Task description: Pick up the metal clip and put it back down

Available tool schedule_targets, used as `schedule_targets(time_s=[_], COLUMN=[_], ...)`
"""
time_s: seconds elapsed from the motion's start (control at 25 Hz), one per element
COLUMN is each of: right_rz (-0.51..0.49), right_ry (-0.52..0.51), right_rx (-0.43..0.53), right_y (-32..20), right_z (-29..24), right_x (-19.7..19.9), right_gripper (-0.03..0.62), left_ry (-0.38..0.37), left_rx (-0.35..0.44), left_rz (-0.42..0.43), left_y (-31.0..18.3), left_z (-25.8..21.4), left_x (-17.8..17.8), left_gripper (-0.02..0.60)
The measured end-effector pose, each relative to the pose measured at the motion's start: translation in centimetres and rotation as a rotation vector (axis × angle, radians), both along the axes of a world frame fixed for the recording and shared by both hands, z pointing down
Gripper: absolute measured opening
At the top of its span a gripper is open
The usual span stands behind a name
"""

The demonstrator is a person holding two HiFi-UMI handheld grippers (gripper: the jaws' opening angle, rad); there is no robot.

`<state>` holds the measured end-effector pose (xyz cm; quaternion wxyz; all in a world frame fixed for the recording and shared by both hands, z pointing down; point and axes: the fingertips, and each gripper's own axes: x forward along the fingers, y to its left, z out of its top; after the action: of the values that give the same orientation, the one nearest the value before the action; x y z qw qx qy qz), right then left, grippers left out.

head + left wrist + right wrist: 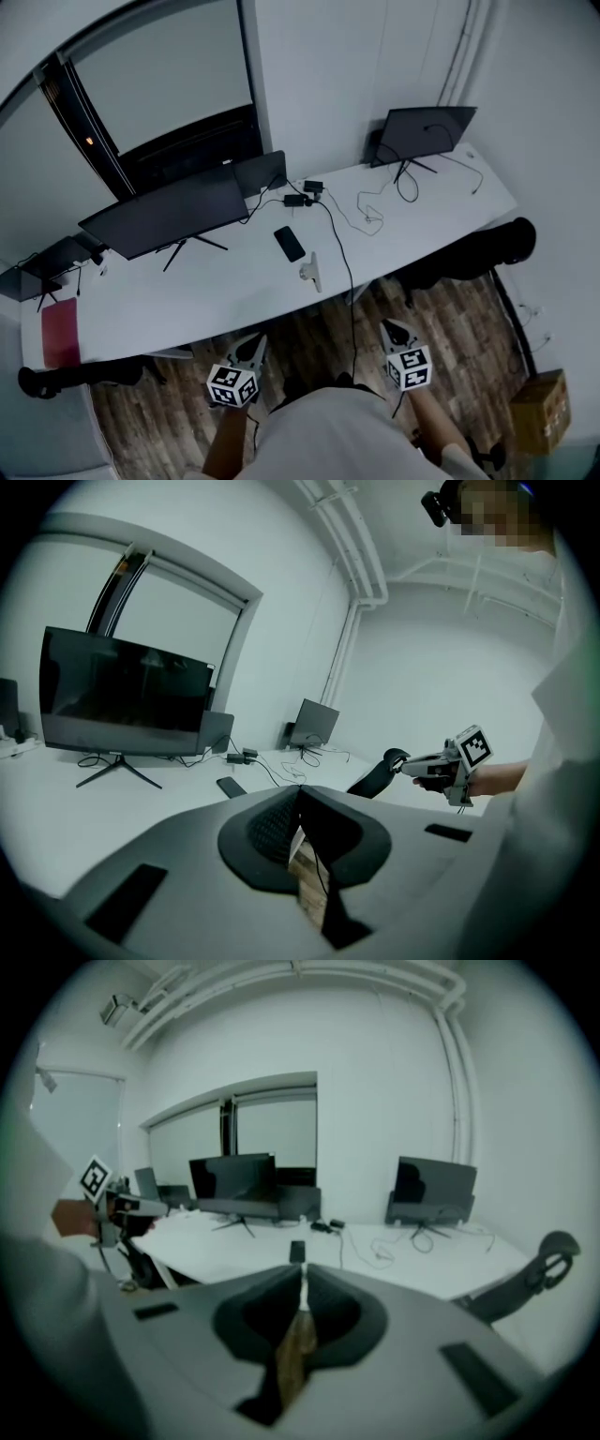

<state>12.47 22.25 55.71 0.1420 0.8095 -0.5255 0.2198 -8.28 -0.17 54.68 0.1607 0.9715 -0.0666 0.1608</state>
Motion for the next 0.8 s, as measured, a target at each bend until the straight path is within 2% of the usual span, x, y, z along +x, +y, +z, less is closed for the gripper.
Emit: schedule_targets(time_s=[0.36,0.8], right_rz=[-0.061,-0.092], right_ry=[0.016,0.018], right_rx=[0.027,0.058], right_y=[1.7,1.9], right_z=[-1.5,-1.9], right_x=[2.4,3.3], right_gripper=[0.035,0.035], left_ry=[-0.004,0.005], left_rx=[0.017,0.016], left_rz=[-0.068,-0.094], left_y=[1.1,2.0], left_z=[-0.8,-1.3], left_x=[1.1,2.0], left_gripper=[0.032,0.032])
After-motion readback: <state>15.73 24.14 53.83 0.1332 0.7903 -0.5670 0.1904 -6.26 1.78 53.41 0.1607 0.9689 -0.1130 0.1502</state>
